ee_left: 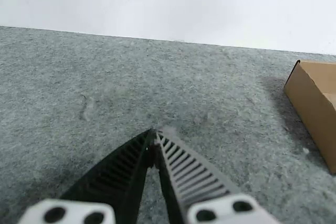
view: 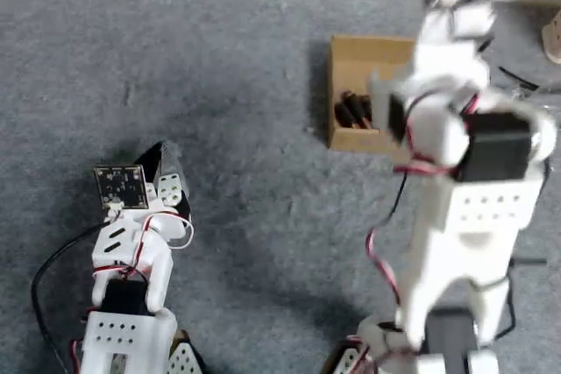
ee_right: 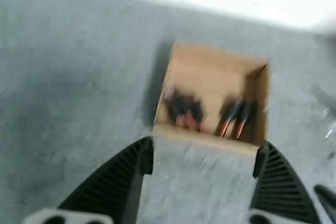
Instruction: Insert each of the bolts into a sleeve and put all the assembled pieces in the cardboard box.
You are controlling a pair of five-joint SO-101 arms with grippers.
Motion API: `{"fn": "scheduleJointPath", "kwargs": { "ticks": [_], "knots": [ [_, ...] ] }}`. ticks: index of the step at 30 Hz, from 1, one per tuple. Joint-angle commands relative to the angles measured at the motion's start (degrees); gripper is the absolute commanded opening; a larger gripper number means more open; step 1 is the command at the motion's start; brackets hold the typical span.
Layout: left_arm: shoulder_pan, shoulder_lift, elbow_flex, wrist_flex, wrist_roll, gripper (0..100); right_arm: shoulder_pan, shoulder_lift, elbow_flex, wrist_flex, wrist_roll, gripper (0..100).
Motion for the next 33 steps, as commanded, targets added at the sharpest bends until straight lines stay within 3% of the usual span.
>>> {"fn": "scheduleJointPath", "kwargs": {
  "ticks": [1,10,14,21,30,33],
  "knots": [
    [-0.75,-0.22,0.22,-1.23,-0.26,1,-0.92,-15.34,24.48,-10.33,-0.26,27.4],
    [-0.75,-0.22,0.22,-1.23,-0.26,1,-0.84,-51.74,80.13,-39.60,1.41,27.4],
    [-0.75,-0.22,0.22,-1.23,-0.26,1,-0.84,-64.40,95.34,-42.95,5.27,27.4],
    [-0.75,-0.04,0.22,-1.23,-0.26,1,-0.84,-85.23,113.63,-43.65,5.01,27.4],
    [-0.75,0.04,0.22,-1.23,-0.26,1,-0.92,-82.59,130.33,-53.23,4.92,27.4],
    [-0.75,-0.13,0.22,-1.23,-0.26,1,-0.84,-81.80,132.00,-50.59,0.26,27.4]
  ]
}}
